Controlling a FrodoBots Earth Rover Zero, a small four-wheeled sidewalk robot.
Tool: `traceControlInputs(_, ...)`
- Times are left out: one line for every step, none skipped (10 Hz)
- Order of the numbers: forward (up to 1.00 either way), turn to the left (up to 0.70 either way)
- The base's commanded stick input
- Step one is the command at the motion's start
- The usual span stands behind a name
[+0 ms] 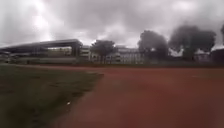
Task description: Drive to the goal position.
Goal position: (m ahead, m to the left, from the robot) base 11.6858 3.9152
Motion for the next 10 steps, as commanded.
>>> traceControlInputs(0.70,0.00)
traceControlInputs(0.70,0.00)
traceControlInputs(0.70,0.00)
traceControlInputs(0.70,0.00)
traceControlInputs(0.70,0.00)
traceControlInputs(0.70,0.00)
traceControlInputs(0.70,0.00)
traceControlInputs(0.70,0.00)
traceControlInputs(0.70,0.00)
traceControlInputs(0.70,0.00)
